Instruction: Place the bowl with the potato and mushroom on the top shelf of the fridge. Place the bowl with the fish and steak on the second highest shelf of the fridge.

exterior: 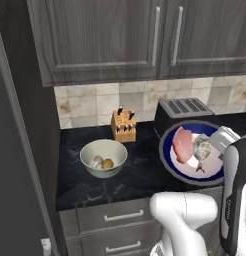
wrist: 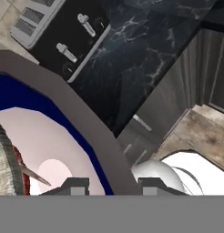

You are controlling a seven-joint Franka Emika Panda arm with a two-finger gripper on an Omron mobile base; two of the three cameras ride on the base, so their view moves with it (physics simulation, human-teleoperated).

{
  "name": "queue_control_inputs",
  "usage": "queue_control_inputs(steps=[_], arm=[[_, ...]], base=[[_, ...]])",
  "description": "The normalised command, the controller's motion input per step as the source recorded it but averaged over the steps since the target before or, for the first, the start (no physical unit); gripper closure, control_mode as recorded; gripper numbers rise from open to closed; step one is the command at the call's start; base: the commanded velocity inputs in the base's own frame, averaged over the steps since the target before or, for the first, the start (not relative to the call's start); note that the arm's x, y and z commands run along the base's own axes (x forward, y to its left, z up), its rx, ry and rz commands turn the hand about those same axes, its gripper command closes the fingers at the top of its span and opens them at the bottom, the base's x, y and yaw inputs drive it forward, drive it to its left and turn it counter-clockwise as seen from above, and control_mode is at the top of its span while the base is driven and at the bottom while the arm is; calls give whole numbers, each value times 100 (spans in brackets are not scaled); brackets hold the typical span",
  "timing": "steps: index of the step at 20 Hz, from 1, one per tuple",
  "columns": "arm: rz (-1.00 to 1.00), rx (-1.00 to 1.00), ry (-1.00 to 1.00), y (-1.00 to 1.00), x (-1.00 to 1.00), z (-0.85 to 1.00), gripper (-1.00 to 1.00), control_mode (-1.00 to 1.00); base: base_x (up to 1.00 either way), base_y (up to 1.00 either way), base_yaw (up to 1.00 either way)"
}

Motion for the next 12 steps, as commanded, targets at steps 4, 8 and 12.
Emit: queue_control_inputs(steps=[4,8,12], arm=[[0,0,0,0,0,0,100,100],[0,0,0,0,0,0,100,100],[0,0,0,0,0,0,100,100]], base=[[-100,-1,32],[-100,-3,54],[-97,8,56]])
